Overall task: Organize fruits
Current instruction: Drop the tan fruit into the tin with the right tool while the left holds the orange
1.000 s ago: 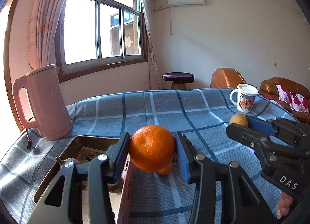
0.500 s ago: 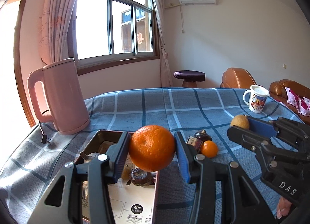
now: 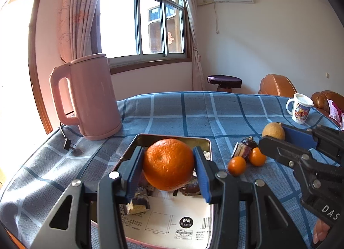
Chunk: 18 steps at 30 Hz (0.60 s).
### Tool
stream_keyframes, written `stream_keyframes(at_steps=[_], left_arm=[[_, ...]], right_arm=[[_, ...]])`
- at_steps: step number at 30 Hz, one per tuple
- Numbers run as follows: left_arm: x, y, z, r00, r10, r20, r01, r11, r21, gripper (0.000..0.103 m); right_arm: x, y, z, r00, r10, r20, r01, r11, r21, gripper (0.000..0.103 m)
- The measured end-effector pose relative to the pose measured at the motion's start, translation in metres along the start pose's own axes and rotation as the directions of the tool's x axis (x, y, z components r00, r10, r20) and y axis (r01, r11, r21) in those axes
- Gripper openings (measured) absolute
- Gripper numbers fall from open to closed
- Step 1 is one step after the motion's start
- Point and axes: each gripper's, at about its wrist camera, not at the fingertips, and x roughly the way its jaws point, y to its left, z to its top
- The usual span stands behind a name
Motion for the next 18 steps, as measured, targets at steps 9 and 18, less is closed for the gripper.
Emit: stream_keyframes(at_steps=[9,18], left_arm=[[0.002,0.018,-0.009,0.999,0.026,-0.023,-0.026,1.0,-0.011,0.048],[0.003,0.031,-0.016,0.999,0.039,-0.036,-0.04,0.999,-0.018,0.048]], right_arm=[[0.013,0.023,-0.001,0.999,0.039,-0.023,-0.04,0.999,-0.032,0.03],[0.026,0.041,-0.007,0.996,0.068,-0.054,-0.071,0.996,-0.051,0.03]])
